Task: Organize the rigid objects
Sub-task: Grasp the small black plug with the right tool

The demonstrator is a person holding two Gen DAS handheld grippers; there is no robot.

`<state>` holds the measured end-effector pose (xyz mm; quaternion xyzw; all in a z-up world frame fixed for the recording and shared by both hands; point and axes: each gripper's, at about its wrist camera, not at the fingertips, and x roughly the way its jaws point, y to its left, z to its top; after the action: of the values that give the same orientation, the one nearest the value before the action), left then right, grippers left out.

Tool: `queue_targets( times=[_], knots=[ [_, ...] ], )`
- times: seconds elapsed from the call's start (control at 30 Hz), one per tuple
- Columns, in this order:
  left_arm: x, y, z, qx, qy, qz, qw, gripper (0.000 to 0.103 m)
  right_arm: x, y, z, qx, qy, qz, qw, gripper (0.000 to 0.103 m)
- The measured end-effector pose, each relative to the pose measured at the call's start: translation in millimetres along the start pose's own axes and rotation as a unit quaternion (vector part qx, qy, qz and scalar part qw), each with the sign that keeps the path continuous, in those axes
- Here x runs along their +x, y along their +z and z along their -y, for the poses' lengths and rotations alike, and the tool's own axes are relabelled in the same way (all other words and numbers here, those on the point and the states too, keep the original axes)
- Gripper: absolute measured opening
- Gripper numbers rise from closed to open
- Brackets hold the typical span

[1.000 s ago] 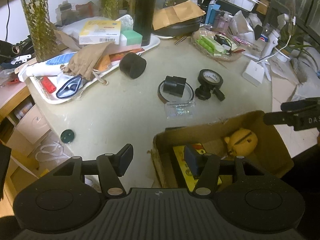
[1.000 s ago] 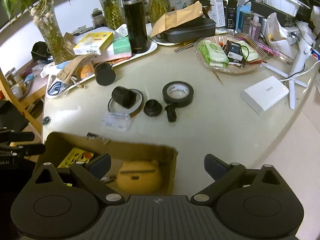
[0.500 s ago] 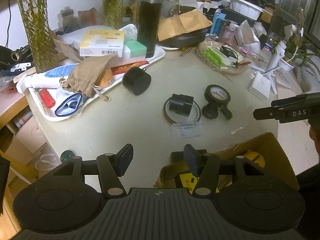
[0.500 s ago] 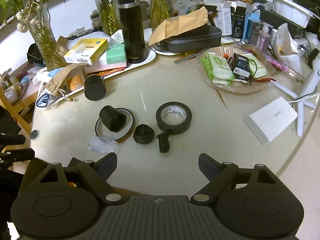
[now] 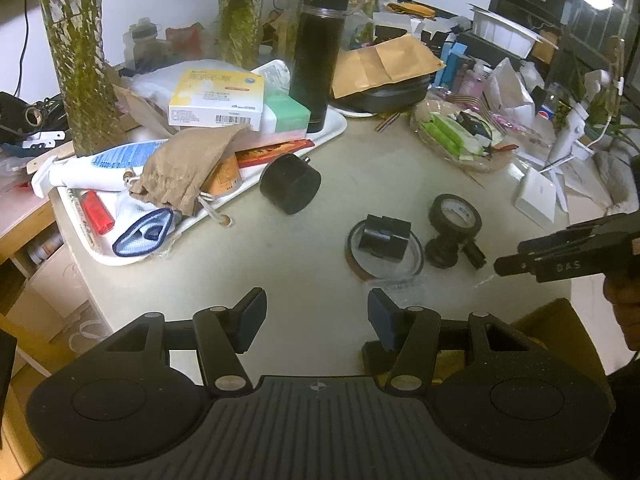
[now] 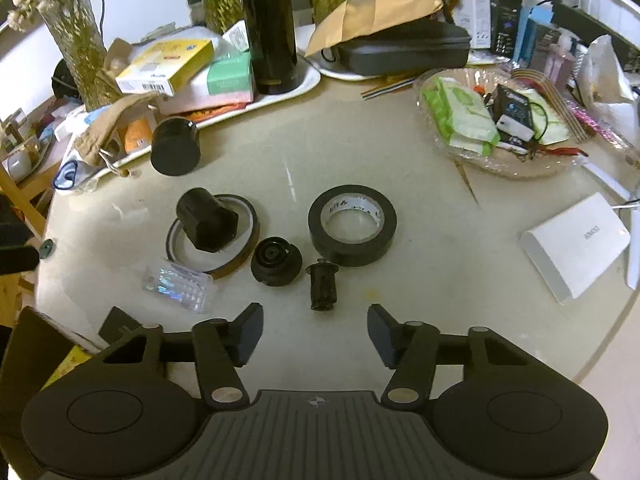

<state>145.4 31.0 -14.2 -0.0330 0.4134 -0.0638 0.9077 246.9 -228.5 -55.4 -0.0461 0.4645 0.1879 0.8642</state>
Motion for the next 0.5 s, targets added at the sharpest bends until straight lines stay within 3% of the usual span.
queue_targets(
  times=[0.33, 0.5],
  knots=[
    [16.0, 8.7, -7.9, 0.008, 0.013, 0.015, 0.9998, 0.055, 36.6, 12.9, 9.7, -0.007, 0.012, -0.021, 1.0, 0.051],
    [23.1, 14.8, -10.2, 0.017, 0.015, 0.019, 0.9995, 0.055, 50.6, 15.4, 8.8, -0.019, 0.012, -0.031, 0.999, 0.039]
  ],
)
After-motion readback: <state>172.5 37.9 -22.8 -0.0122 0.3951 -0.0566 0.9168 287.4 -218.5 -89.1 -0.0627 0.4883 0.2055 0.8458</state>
